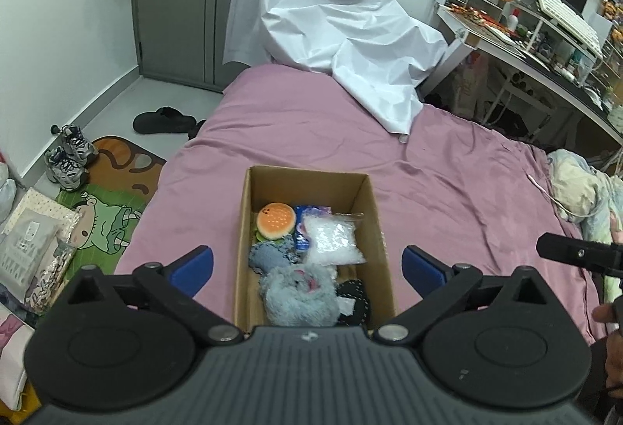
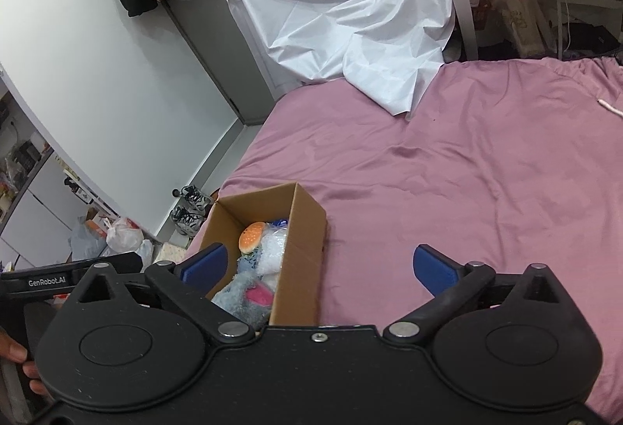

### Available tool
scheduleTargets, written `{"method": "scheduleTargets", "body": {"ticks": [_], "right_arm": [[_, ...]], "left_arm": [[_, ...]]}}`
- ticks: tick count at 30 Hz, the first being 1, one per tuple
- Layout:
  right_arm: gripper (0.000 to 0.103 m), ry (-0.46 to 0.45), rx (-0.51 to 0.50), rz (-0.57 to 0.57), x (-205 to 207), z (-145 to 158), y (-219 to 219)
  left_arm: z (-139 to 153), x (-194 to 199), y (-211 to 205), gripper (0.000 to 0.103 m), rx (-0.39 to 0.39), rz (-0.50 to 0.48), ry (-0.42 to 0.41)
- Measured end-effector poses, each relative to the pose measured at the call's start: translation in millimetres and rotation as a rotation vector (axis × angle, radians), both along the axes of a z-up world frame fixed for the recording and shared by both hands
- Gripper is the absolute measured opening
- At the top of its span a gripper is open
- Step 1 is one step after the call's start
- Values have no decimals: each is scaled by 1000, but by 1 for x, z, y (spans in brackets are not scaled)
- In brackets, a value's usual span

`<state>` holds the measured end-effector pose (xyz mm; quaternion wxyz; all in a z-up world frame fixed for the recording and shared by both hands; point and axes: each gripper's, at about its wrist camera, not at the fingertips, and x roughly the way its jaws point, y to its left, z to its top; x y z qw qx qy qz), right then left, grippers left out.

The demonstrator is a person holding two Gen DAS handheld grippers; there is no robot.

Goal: Organize soft objects

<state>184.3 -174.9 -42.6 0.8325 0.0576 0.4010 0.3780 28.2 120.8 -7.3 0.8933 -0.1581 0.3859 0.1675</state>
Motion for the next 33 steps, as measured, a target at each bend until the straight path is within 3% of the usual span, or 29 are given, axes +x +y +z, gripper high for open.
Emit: {"method": "scheduleTargets", "body": {"ticks": [15, 21, 33], "right_arm": [[103, 22, -47, 87, -13, 31, -34], [103, 82, -47, 117, -20, 37, -46], [103, 68, -58, 135, -51, 55, -53]], "left_arm": [[33, -23, -40, 102, -21, -27, 20], [47, -31, -59, 102, -33, -54, 17], [63, -44, -94, 102, -1, -97, 18]]}}
